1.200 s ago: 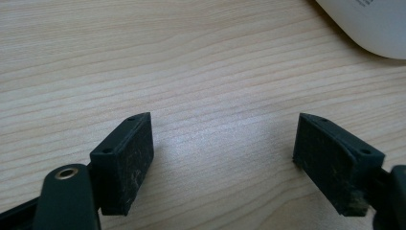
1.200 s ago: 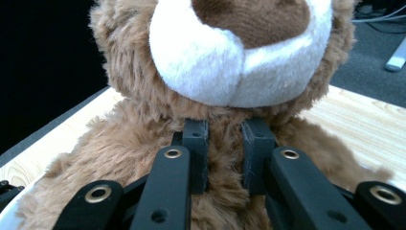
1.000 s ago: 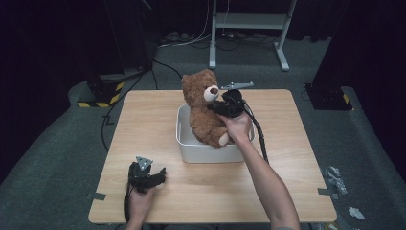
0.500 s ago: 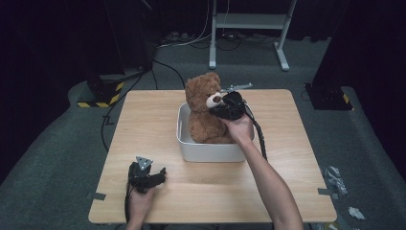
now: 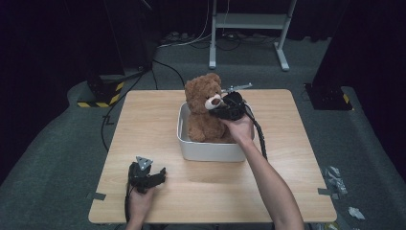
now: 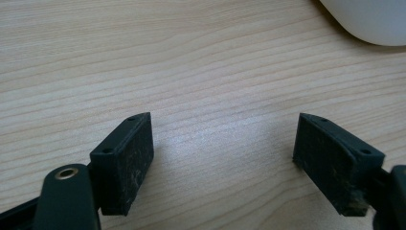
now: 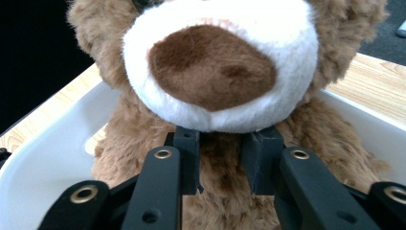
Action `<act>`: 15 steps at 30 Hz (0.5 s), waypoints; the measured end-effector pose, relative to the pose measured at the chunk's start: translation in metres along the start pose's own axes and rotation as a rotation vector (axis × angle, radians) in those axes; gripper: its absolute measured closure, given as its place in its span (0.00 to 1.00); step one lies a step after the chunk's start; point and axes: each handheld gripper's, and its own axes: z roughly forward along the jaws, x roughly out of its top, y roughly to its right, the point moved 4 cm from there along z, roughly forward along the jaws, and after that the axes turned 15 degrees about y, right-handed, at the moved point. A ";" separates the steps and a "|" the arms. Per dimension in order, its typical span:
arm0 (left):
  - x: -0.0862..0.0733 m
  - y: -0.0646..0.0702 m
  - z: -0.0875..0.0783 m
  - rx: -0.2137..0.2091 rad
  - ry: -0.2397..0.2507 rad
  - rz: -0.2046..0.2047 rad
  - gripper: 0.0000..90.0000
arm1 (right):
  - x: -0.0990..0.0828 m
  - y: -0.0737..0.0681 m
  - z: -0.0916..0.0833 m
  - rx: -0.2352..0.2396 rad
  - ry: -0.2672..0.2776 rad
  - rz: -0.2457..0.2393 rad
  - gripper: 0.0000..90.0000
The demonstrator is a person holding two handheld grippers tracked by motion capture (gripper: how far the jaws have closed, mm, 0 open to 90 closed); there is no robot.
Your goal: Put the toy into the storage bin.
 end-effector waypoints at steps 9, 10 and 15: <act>0.000 0.000 0.000 0.000 0.000 0.000 0.24 | -0.001 -0.003 0.001 0.003 -0.025 -0.016 0.67; 0.000 0.000 0.000 -0.001 0.000 0.000 0.24 | -0.001 -0.003 0.000 0.001 -0.029 -0.024 0.66; 0.000 0.000 0.000 0.000 0.000 0.000 0.24 | -0.001 -0.003 0.000 -0.002 -0.033 -0.023 0.59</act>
